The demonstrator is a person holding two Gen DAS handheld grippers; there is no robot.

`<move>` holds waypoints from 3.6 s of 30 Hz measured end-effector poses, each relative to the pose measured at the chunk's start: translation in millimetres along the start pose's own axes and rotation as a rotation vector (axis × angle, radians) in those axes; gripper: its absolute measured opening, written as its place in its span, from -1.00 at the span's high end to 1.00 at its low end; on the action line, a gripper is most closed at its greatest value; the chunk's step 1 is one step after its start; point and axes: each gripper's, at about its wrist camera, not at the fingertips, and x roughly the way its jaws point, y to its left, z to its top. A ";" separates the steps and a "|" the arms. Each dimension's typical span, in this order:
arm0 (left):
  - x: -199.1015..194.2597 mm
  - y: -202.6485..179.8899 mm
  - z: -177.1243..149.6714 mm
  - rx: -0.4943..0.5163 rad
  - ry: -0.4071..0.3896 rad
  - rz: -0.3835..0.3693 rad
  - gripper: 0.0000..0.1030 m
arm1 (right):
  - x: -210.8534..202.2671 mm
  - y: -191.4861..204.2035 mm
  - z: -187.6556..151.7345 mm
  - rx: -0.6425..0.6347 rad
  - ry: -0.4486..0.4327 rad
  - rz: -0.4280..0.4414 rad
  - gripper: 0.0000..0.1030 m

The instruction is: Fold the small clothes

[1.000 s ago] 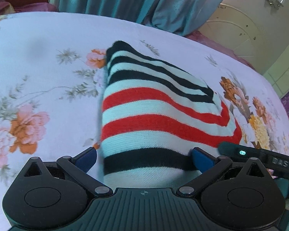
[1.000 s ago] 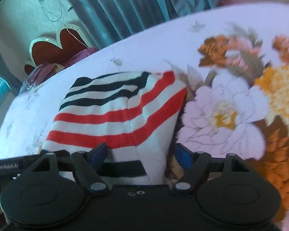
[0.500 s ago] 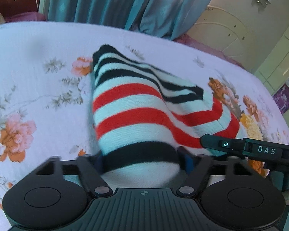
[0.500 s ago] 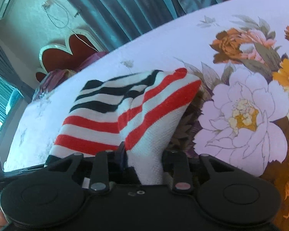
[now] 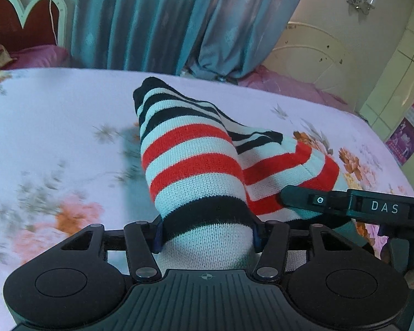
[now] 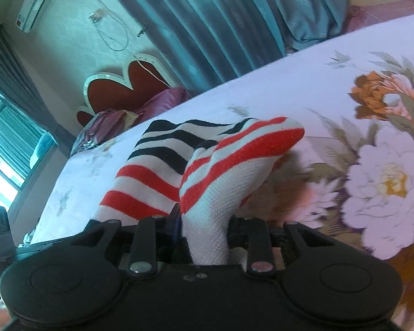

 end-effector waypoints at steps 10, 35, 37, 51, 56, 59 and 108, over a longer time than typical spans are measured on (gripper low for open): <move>-70.0 117.3 5.3 0.002 -0.052 -0.005 -0.05 | 43.4 107.4 -17.5 -0.040 -0.027 0.007 0.46; -73.9 375.3 -28.0 -0.081 -0.095 0.156 -0.78 | 235.3 230.7 -64.7 0.015 0.087 -0.024 0.23; -86.9 365.1 -25.9 -0.048 -0.133 0.177 -0.78 | 227.9 228.3 -59.8 0.028 0.066 -0.044 0.16; -50.3 362.4 -5.7 -0.080 -0.091 0.208 -0.81 | 261.1 231.0 -51.5 -0.112 0.047 -0.203 0.73; -63.6 351.8 -5.2 -0.088 -0.093 0.233 -0.81 | 252.9 238.1 -48.0 -0.102 0.028 -0.214 0.50; -76.5 347.4 -6.4 -0.074 -0.109 0.232 -0.81 | 230.6 246.4 -51.8 -0.138 -0.004 -0.215 0.40; -88.5 328.7 -54.2 -0.059 0.082 0.299 -1.00 | 201.1 295.1 -162.1 -0.332 0.066 -0.346 0.59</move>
